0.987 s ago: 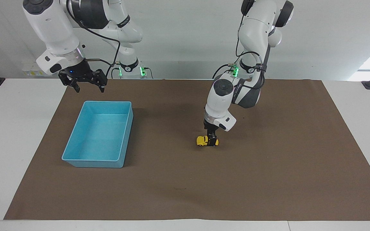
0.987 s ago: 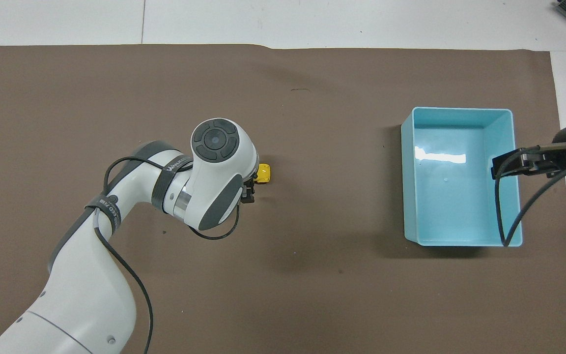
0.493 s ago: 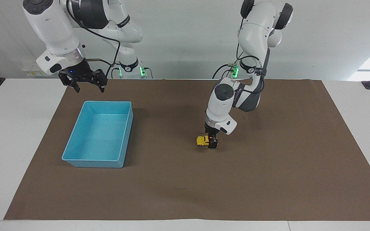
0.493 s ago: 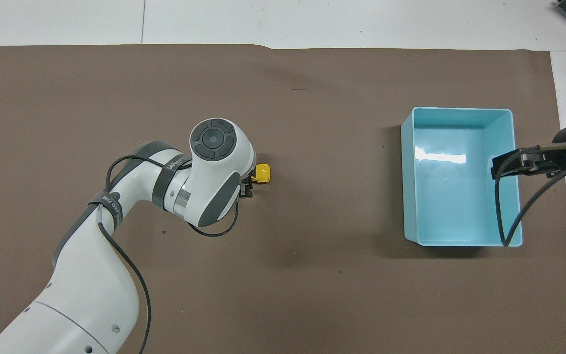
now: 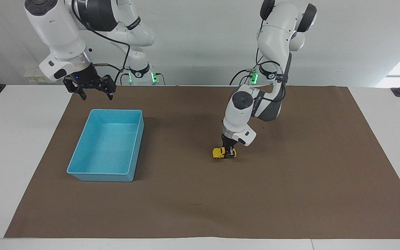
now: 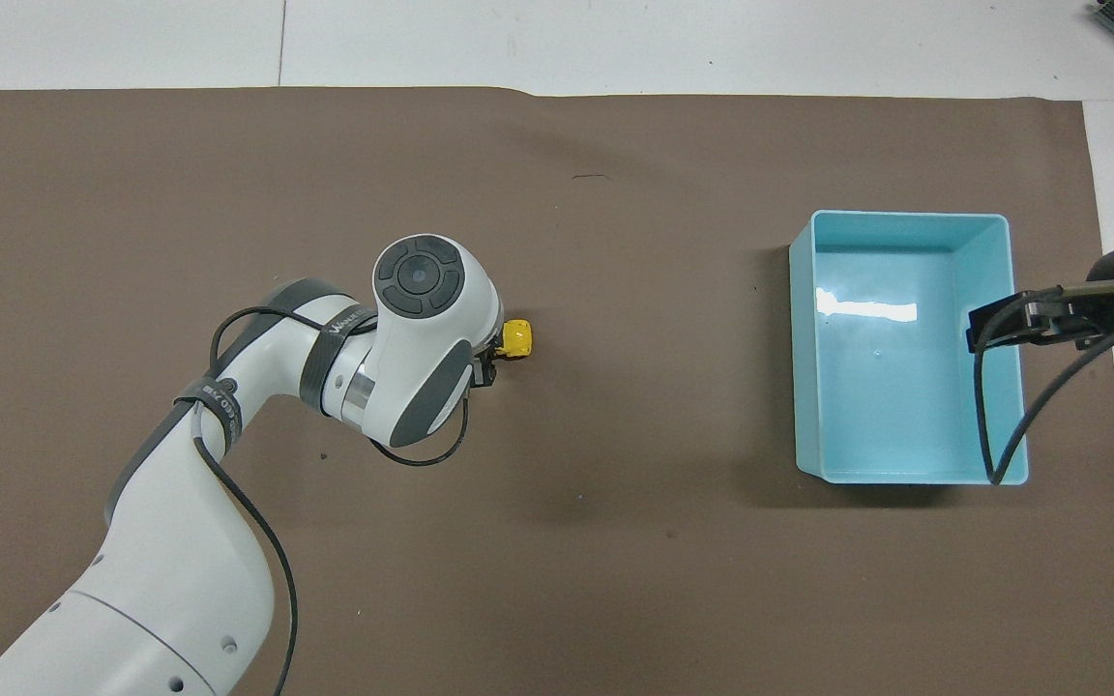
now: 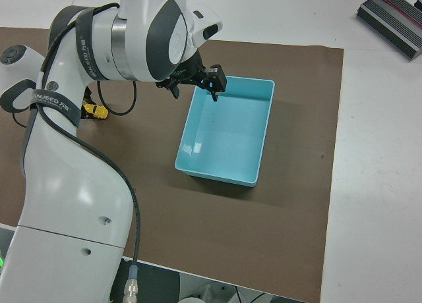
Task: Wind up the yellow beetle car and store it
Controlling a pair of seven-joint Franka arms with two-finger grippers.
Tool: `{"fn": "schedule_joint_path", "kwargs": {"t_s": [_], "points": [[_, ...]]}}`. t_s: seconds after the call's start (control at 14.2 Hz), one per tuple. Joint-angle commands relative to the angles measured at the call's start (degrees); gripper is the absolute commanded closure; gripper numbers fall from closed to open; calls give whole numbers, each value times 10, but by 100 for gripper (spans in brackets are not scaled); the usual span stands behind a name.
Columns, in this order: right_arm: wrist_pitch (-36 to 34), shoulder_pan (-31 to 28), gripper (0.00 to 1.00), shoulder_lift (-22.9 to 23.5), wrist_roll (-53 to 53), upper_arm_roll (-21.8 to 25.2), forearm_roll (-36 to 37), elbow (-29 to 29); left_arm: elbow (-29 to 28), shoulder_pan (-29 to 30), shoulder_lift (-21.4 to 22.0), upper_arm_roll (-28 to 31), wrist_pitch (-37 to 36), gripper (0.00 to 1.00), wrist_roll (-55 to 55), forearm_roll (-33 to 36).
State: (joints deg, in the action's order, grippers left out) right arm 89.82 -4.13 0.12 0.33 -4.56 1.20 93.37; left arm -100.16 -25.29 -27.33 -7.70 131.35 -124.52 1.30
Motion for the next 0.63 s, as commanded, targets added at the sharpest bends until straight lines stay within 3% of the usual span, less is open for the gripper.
{"fn": "schedule_joint_path", "kwargs": {"t_s": [0.0,0.56], "points": [[1,-6,0,-7,3,-3,-3,6,-26,7,-3,2,22,90,7,13],[1,-6,0,-7,3,-3,-3,6,-81,83,8,2,65,90,111,13]]}}
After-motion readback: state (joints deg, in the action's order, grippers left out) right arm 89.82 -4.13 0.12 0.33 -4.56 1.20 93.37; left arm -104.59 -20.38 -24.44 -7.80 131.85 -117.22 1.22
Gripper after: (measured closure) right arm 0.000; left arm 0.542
